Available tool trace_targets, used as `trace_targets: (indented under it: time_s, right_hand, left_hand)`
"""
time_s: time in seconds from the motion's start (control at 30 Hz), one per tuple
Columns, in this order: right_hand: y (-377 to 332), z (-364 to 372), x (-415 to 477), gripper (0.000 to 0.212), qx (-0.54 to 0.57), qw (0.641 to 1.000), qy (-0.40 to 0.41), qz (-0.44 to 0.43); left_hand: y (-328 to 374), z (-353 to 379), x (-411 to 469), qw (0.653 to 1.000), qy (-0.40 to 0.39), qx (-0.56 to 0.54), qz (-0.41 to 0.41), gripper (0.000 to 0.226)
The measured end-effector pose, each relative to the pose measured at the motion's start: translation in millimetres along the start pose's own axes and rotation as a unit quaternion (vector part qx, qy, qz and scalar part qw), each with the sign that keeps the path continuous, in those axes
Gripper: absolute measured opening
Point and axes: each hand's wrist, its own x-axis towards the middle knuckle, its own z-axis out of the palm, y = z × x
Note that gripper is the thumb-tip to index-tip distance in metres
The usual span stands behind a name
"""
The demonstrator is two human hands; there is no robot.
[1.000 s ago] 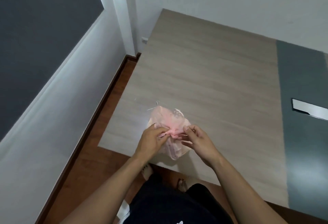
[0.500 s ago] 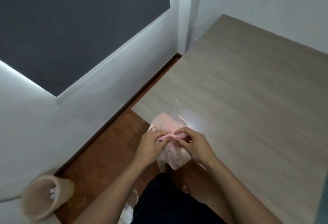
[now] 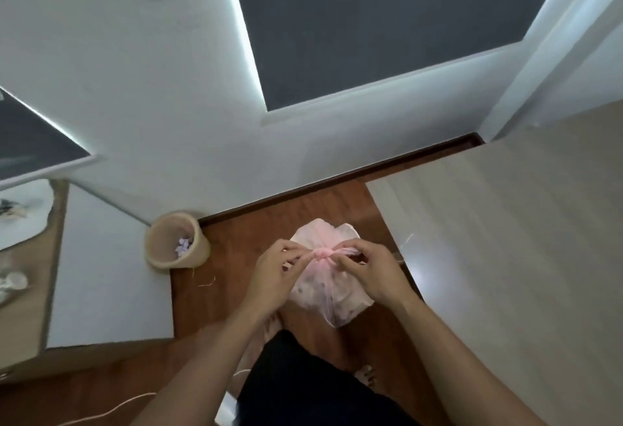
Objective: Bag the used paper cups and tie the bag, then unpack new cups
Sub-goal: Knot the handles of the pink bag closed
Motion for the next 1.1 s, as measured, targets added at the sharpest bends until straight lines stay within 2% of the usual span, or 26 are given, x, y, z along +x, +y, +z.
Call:
trace_targets:
  time_s: [0.23,0.37,0.5,0.67,0.9,1.1]
  right_hand:
    - [-59,81,57,0.010,-0.030,0.995,-0.078,-0.055]
    - [-93,139,88,0.009,-0.025,0.991,-0.111,-0.067]
    - [-125,197,116,0.009,-0.024,0.989,-0.129,-0.067]
    - [-150,258,149,0.012,-0.034,0.987,-0.147,-0.056]
    - [-167,311,199,0.008,-0.050,0.981,-0.184,-0.032]
    - [-162,337,256,0.009,-0.066,0.970,-0.232,-0.018]
  left_hand:
    - [-66,-75,-11,0.995,0.077,-0.009,-0.067,0.021]
    - [-106,-129,-14,0.990,0.090,-0.046,-0.099,0.013]
    - [-146,-180,-9,0.985,0.107,-0.092,-0.104,0.022]
    - [-196,-226,2,0.983,0.114,-0.083,-0.118,0.010]
    - [-252,-265,23,0.981,0.112,-0.075,-0.139,0.007]
    - [-276,-270,48,0.973,0.138,-0.066,-0.171,0.009]
